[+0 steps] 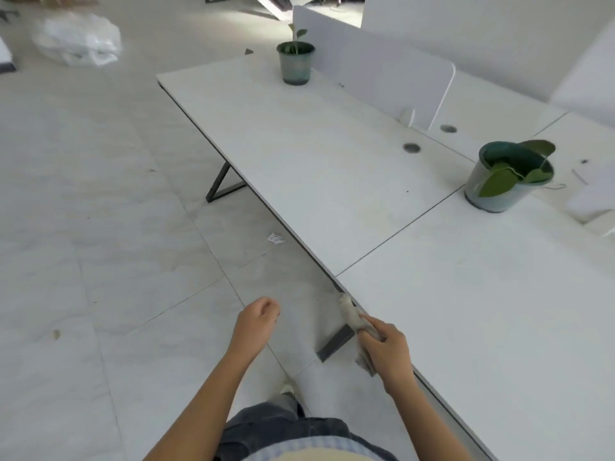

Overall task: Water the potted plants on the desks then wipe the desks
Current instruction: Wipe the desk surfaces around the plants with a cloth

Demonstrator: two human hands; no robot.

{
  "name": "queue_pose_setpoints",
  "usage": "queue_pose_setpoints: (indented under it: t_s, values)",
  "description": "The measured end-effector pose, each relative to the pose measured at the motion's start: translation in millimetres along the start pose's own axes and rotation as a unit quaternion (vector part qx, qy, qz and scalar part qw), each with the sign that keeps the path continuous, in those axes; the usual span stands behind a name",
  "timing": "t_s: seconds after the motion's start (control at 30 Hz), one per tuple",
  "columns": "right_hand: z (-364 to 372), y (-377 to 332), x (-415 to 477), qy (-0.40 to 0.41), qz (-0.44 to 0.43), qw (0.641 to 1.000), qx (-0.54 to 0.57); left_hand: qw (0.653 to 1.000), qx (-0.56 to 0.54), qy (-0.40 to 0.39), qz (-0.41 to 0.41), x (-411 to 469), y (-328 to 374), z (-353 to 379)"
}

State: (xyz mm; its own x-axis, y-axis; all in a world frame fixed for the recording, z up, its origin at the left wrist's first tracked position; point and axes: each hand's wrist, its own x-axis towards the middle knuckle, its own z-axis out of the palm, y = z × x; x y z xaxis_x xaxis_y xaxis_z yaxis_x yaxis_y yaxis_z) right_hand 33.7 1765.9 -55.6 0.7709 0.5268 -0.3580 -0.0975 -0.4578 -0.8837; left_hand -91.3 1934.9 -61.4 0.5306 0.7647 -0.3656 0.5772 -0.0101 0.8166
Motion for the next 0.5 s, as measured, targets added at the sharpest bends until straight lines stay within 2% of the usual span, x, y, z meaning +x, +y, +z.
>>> queue_pose_setpoints:
  t_s: [0.1, 0.23, 0.5]
  values:
    - [13, -18, 15, 0.011, 0.017, 1.0, 0.014, 0.999, 0.022, -0.042, 0.01, 38, 10, -6]
    - [10, -18, 21, 0.073, 0.072, 0.994, 0.046, 0.989, 0.052, -0.135, 0.008, 62, 14, 12]
    - [-64, -36, 37, 0.218, 0.09, 0.952, 0.197, 0.973, 0.019, -0.209, 0.094, 111, 92, 55]
